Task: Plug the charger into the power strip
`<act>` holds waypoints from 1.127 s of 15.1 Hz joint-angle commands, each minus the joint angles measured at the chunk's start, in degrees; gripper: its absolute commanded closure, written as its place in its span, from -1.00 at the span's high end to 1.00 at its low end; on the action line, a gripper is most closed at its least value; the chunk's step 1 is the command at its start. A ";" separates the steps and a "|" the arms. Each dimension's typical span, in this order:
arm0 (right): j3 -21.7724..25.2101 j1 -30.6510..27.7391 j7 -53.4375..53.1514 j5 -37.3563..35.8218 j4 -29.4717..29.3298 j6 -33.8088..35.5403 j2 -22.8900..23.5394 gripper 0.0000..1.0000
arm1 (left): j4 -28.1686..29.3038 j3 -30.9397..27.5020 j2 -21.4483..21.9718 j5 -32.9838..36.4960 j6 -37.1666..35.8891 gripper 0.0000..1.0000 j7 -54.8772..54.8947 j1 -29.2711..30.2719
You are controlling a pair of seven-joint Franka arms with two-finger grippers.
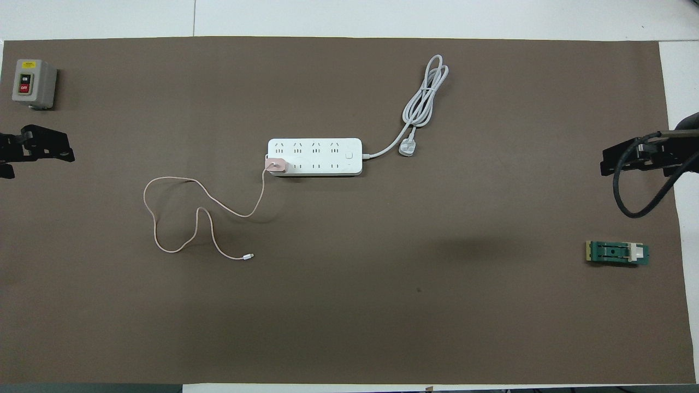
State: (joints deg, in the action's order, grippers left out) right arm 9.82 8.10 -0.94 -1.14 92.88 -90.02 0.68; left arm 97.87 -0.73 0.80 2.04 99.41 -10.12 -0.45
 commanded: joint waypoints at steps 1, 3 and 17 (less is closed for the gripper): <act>-0.06 -0.45 1.03 1.05 0.20 0.64 -0.51 1.00 | 1.45 -0.33 1.48 -0.64 -0.44 1.00 8.94 0.09; -0.06 -0.45 1.03 1.05 0.20 0.64 -0.60 1.00 | 1.45 -0.41 1.66 -0.72 0.08 1.00 10.73 0.45; -0.06 -0.45 1.03 1.05 0.20 0.64 -0.51 1.00 | 0.74 -0.33 1.49 -0.90 -3.43 1.00 10.74 -1.31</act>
State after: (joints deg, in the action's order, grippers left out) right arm 9.82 8.10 -0.94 -1.14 92.88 -90.02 0.68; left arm 97.83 -0.61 1.04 1.84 96.93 -0.35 -0.72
